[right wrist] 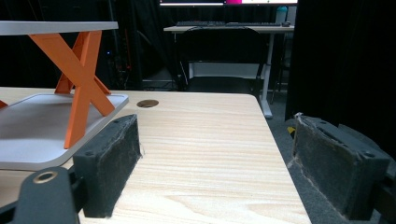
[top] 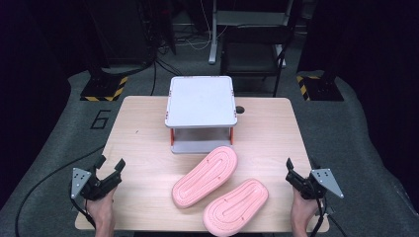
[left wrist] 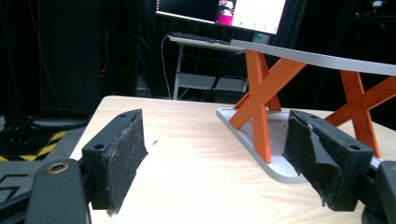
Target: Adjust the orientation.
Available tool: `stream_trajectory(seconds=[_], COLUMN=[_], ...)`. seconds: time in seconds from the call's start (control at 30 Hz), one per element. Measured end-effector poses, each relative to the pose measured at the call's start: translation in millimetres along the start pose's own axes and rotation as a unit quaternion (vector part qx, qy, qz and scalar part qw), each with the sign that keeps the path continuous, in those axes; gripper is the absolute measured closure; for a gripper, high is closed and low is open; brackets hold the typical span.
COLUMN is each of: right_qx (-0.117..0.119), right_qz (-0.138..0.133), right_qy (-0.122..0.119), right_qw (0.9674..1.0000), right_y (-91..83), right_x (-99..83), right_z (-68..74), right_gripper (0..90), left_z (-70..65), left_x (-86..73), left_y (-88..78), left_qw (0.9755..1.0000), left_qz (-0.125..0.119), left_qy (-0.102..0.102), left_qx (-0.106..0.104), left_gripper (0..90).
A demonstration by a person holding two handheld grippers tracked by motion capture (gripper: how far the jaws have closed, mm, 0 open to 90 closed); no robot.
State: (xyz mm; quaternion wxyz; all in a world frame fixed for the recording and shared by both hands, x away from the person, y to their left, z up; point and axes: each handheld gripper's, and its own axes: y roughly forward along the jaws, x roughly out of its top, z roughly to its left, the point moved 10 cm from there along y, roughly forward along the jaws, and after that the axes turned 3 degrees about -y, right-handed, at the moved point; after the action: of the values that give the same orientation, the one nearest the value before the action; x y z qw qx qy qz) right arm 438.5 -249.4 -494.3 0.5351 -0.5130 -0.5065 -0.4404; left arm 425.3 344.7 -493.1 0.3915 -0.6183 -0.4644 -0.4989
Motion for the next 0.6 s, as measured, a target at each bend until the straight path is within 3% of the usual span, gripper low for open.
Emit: stream_trajectory(seconds=[0.13, 0.2, 0.27, 0.37, 0.43, 0.6], right_qx=[-0.001, 0.000, -0.002, 0.000, 0.000, 0.000], right_qz=[0.001, 0.006, 0.004, 0.008, 0.009, 0.010], right_qy=[-0.003, -0.001, -0.002, -0.006, -0.005, -0.004], right_qw=[1.0000, 1.0000, 1.0000, 0.9999, 1.0000, 0.9999], right_y=[0.4, 0.7, 1.2, 1.4, 1.4, 1.9], right_x=[-0.9, -2.1, -2.3, -3.2, -3.4, -3.9], right_z=[-0.3, 0.9, 0.9, 1.7, 1.8, 1.9], right_gripper=[14.6, 14.6, 14.6, 14.6, 14.6, 14.6], left_z=[-21.6, -39.9, -61.9, -96.1, -114.5, -152.2], left_x=[-1.1, -2.7, -6.1, -14.5, -21.9, -41.1], left_y=[4.8, 10.0, 16.3, 24.8, 31.0, 42.8], left_qw=[0.9996, 0.9985, 0.9964, 0.9908, 0.9858, 0.9734], left_qz=[0.007, 0.015, 0.031, 0.056, 0.077, 0.111], left_qy=[0.000, -0.007, 0.005, 0.022, 0.032, 0.041], left_qx=[-0.026, -0.052, -0.079, -0.121, -0.146, -0.196], left_gripper=[20.6, 20.6, 20.5, 20.3, 20.3, 20.3])
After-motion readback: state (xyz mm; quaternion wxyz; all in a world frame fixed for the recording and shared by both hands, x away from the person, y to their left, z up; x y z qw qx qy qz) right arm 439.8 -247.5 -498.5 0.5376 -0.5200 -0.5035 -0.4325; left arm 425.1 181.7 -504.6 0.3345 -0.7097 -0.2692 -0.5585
